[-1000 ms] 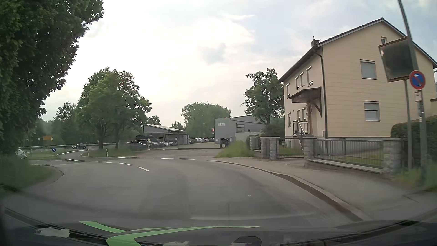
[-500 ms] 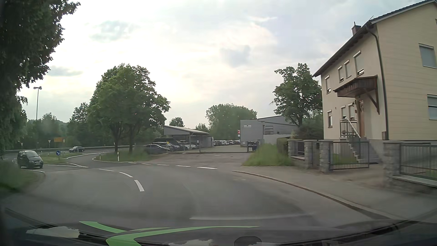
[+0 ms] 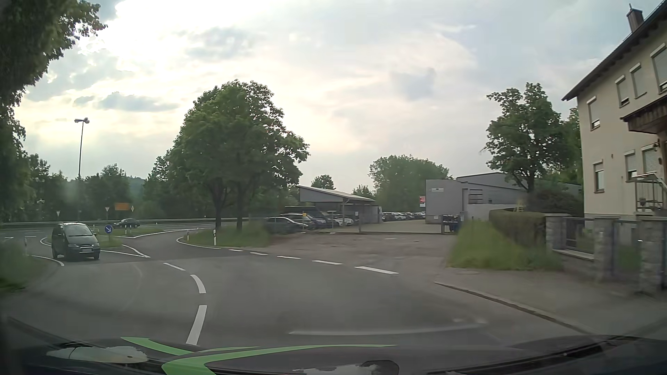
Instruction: Follow the waypoints while adhering to traffic rules and regulations
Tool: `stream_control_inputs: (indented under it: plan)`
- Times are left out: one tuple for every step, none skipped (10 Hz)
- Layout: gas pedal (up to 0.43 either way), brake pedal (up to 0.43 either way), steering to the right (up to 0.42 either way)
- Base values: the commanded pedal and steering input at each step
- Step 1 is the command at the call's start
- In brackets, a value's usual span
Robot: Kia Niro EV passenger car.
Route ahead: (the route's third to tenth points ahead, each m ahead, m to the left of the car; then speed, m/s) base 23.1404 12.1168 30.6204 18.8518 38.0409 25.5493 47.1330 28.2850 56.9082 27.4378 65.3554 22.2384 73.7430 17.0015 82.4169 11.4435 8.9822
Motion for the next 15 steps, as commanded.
stream_control_inputs:
  plan:
    - [0.13,0.0,-0.146]
    - [0.13,0.0,-0.15]
    - [0.13,0.0,-0.153]
    - [0.13,0.0,-0.154]
    - [0.13,0.0,-0.155]
    - [0.13,0.0,-0.158]
    - [0.13,0.0,-0.161]
    - [0.13,0.0,-0.161]
    - [0.118,0.0,-0.161]
    - [0.11,0.0,-0.158]
    - [0.11,0.0,-0.156]
    - [0.11,0.0,-0.154]
    - [0.11,0.0,-0.149]
    - [0.098,0.0,-0.141]
    - [0.087,0.0,-0.135]
